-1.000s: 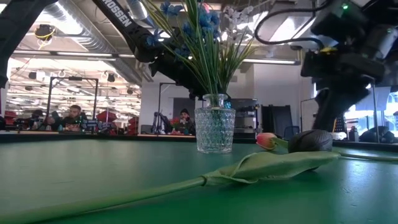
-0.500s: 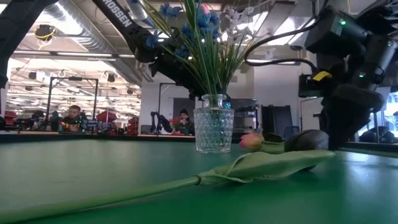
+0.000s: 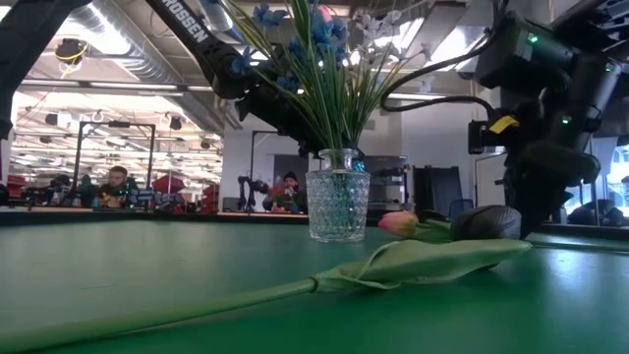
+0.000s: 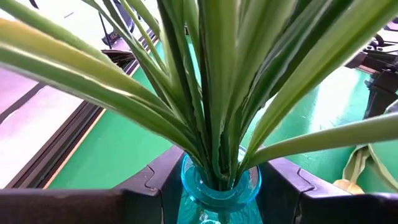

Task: Sort flowers into vase by color
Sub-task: Put the pink flowers into the blue transparent vase

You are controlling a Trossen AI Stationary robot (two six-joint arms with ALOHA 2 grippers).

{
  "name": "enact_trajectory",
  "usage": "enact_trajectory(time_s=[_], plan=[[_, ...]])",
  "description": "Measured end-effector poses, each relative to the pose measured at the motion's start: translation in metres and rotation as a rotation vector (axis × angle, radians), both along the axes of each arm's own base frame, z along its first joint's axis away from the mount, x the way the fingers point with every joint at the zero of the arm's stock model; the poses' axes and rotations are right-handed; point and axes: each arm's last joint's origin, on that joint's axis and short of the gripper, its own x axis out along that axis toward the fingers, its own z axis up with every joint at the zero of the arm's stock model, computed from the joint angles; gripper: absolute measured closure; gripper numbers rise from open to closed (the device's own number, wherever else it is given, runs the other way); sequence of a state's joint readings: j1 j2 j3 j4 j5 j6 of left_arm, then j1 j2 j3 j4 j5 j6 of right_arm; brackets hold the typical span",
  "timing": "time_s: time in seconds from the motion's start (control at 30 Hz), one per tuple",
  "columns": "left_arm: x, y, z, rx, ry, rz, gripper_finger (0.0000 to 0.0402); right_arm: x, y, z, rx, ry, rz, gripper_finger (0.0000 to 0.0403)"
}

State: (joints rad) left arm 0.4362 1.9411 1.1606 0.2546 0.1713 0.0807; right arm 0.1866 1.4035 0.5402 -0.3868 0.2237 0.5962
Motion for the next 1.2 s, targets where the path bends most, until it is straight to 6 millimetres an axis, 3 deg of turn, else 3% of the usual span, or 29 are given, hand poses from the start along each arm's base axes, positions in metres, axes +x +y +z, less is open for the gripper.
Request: enact_trajectory(time_s=[0.13, 0.53, 0.77, 0.93, 1.2], plan=[[0.0, 0.0, 0.0, 0.0, 0.0, 0.0, 0.0249, -0.001, 0.002, 0.017, -0.102, -0.141, 0.006, 0.0388], [0.0, 0.0, 0.0, 0.0, -0.001, -0.002, 0.0249, -0.032, -0.014, 0.111, -0.449, -0.668, -0.102, 0.04], [0.0, 0.0, 0.0, -0.001, -0.001, -0.005, 0.0249, -0.04, -0.016, 0.154, -0.651, -1.104, -0.023, 0.0401], [0.0, 0.0, 0.0, 0.0, -0.001, -0.009, 0.0249, -0.041, -0.028, 0.155, -0.793, -1.332, 0.159, 0.0402], [0.0, -0.001, 0.0, -0.001, -0.004, -0.028, 0.0249, -0.028, -0.072, 0.139, -0.885, -1.505, 0.278, 0.0402]])
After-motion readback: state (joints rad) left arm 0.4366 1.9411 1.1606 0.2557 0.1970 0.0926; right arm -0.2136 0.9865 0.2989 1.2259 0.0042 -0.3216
